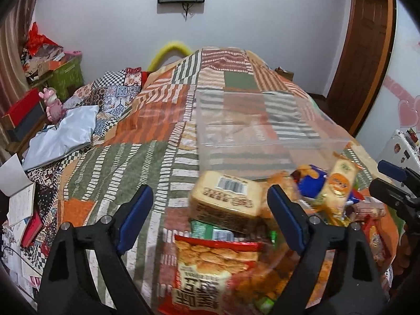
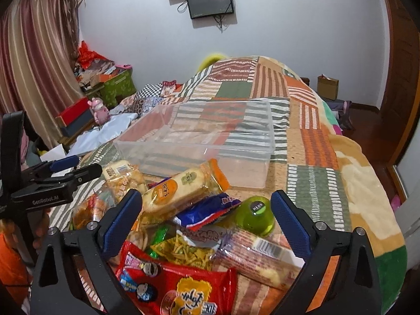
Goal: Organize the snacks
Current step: 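Grasp the square bread cake with the left gripper while the right grasps the orange biscuit stick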
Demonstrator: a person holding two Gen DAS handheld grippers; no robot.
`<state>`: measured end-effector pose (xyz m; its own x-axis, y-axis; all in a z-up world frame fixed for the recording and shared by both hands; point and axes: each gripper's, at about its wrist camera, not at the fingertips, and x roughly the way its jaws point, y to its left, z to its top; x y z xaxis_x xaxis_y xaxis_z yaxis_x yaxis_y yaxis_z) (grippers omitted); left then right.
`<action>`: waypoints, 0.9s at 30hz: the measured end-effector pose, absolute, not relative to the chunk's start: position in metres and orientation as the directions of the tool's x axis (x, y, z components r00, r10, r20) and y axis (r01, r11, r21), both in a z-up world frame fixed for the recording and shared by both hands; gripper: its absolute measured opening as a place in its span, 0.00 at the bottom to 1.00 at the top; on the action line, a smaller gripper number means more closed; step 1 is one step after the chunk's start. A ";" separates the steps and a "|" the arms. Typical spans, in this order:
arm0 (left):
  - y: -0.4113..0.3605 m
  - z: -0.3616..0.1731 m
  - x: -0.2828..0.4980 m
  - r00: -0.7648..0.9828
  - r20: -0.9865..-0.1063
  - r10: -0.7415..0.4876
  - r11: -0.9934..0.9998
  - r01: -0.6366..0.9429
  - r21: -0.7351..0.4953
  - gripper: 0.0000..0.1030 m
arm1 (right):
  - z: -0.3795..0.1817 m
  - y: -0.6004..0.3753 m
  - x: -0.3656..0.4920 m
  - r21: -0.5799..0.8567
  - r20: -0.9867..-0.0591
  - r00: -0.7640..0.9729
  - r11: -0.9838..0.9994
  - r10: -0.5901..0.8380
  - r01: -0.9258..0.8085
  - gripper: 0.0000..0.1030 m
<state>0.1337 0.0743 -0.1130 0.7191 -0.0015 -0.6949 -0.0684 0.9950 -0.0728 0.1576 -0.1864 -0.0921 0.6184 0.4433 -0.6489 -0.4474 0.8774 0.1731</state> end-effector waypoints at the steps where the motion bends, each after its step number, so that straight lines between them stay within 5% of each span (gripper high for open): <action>1: 0.077 -0.115 0.135 0.713 -0.701 -0.005 0.995 -0.066 -0.074 0.87 | -0.093 -0.185 0.159 0.176 -0.654 0.611 0.876 0.446 -0.450 0.87; 5: 0.081 -0.124 0.142 0.678 -0.735 -0.029 0.996 -0.042 -0.079 0.86 | -0.099 -0.179 0.168 0.191 -0.683 0.574 0.868 0.452 -0.458 0.76; 22: 0.071 -0.137 0.152 0.641 -0.764 -0.082 0.997 0.043 -0.071 0.87 | -0.111 -0.160 0.180 0.271 -0.746 0.450 0.841 0.491 -0.468 0.73; 27: 0.076 -0.144 0.159 0.616 -0.779 -0.121 0.992 0.052 -0.113 0.87 | -0.115 -0.161 0.184 0.284 -0.749 0.446 0.846 0.490 -0.451 0.59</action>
